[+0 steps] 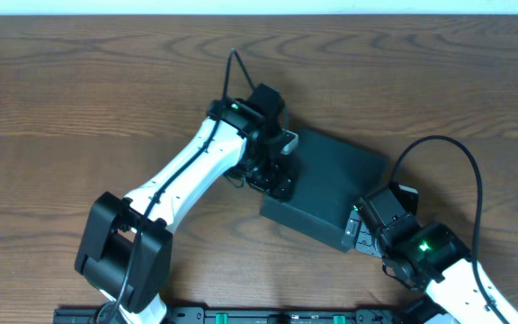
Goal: Pack container
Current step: 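Press the lid down onto the box with the left gripper, then push the lid's front edge closed with the right gripper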
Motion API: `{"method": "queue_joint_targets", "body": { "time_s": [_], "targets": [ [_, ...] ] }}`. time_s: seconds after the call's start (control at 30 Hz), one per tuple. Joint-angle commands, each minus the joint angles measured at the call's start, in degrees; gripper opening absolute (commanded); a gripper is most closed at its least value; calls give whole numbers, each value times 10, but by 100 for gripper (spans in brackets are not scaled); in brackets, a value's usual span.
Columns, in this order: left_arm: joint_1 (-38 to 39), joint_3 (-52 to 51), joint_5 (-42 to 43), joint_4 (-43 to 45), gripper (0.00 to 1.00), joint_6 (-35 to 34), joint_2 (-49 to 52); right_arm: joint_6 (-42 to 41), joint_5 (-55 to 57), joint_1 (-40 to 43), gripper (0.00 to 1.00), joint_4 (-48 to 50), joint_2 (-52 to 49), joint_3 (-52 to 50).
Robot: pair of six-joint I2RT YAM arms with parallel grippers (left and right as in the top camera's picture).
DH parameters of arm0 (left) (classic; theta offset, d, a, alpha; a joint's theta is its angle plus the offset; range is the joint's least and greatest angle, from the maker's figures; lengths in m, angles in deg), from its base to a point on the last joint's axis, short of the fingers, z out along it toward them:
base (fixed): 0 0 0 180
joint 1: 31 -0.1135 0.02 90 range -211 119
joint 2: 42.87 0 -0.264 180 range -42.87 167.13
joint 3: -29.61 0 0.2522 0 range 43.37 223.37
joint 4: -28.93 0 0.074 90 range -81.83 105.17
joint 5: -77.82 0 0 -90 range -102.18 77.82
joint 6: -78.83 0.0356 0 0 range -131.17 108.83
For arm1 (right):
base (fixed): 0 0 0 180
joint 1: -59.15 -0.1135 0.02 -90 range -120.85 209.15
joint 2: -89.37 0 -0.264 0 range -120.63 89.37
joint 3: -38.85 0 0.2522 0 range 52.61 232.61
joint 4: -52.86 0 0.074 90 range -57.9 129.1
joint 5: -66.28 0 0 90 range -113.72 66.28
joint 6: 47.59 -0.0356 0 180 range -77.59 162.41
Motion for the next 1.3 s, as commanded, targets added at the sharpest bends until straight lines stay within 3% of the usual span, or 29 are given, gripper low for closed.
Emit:
{"method": "queue_joint_targets", "body": {
  "time_s": [0.0,0.57,0.8,0.97,1.17,1.27],
  "targets": [
    [15,-1,1,6,95,-18,-2,-6,3,4,99,-2,-5,-6],
    [26,-1,-33,28,95,-77,61,14,48,4,99,8,-17,-6],
    [26,-1,-36,60,95,-141,61,26,48,5,99,37,-78,-6],
    [25,-1,-42,76,95,-148,61,26,48,5,99,54,-123,-6],
    [24,-1,-55,74,95,-151,61,26,36,4,99,31,-88,11],
    [24,-1,-55,74,95,-151,61,29,-22,0,99,12,-38,20]
  ]
}}
